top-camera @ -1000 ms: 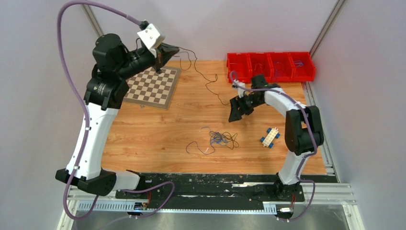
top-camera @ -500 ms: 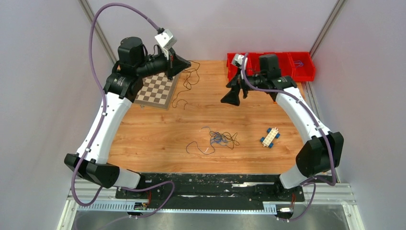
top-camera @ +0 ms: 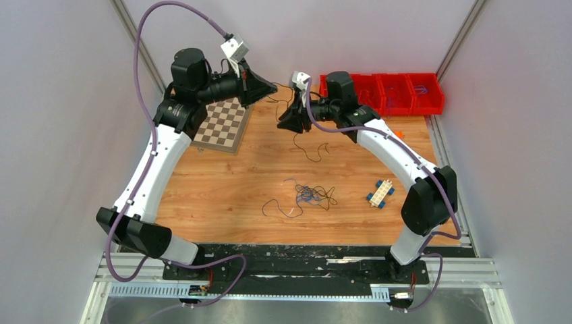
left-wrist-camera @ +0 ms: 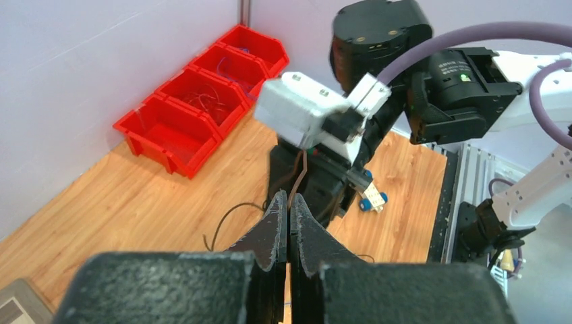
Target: Untangle the cables
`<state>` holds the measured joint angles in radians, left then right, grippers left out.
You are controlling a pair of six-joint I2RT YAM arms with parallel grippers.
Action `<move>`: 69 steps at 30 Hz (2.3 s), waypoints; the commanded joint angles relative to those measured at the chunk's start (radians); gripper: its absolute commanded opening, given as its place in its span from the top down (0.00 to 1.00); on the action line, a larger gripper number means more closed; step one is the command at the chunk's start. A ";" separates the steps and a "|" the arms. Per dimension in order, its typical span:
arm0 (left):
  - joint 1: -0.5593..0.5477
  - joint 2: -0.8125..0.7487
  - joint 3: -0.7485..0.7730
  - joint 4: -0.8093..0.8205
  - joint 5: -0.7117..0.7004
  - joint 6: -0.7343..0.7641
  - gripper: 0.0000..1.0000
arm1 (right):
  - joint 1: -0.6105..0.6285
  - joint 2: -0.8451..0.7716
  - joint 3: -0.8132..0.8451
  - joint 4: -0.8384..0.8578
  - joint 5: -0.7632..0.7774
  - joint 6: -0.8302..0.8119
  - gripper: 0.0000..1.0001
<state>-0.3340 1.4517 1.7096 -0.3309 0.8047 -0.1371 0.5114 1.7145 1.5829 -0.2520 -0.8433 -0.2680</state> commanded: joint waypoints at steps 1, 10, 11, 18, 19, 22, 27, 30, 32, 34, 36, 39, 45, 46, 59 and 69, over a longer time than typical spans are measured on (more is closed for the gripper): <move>0.046 -0.004 -0.013 0.065 -0.084 -0.082 1.00 | -0.033 -0.104 -0.032 0.098 0.025 0.013 0.99; 0.074 0.024 -0.249 0.091 -0.040 -0.112 1.00 | -0.114 -0.189 0.041 0.151 0.047 0.112 1.00; 0.046 0.047 -0.253 0.102 -0.011 -0.125 1.00 | -0.119 -0.181 0.059 0.169 0.043 0.142 1.00; -0.134 0.155 -0.175 0.063 0.068 -0.057 1.00 | -0.203 -0.087 0.148 0.328 0.057 0.423 1.00; -0.136 0.161 -0.176 0.083 0.076 -0.078 1.00 | -0.219 -0.077 0.152 0.337 0.068 0.440 1.00; -0.123 0.154 -0.180 0.108 0.055 -0.062 0.77 | -0.266 -0.050 0.158 0.356 0.089 0.470 1.00; -0.050 0.126 -0.170 0.092 0.033 -0.063 0.25 | -0.325 0.008 0.175 0.364 0.103 0.451 1.00; 0.043 0.097 -0.187 0.084 0.016 -0.070 0.15 | -0.349 0.059 0.194 0.362 0.139 0.414 1.00; 0.091 0.081 -0.200 0.046 -0.009 -0.030 0.10 | -0.362 0.109 0.224 0.364 0.175 0.386 1.00; 0.130 0.070 -0.208 0.002 -0.031 0.012 0.06 | -0.371 0.157 0.256 0.369 0.220 0.364 1.00; 0.160 0.062 -0.215 -0.040 -0.056 0.045 0.02 | -0.381 0.206 0.288 0.386 0.262 0.361 1.00; 0.184 0.054 -0.237 -0.073 -0.069 0.074 0.00 | -0.392 0.290 0.349 0.414 0.337 0.374 1.00; 0.193 0.041 -0.275 -0.083 -0.077 0.090 0.00 | -0.401 0.449 0.436 0.561 0.505 0.411 1.00; 0.194 0.042 -0.276 -0.085 -0.077 0.091 0.00 | -0.401 0.476 0.460 0.583 0.515 0.422 1.00; 0.244 0.037 -0.288 -0.136 -0.071 0.128 0.00 | -0.401 0.675 0.503 0.724 0.609 0.283 1.00; 0.254 0.058 -0.286 -0.113 -0.051 0.106 0.00 | -0.397 0.531 0.205 0.753 0.700 0.095 1.00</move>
<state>-0.0883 1.5295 1.4162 -0.4618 0.7319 -0.0376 0.1123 2.3615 1.8446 0.4397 -0.2180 -0.0715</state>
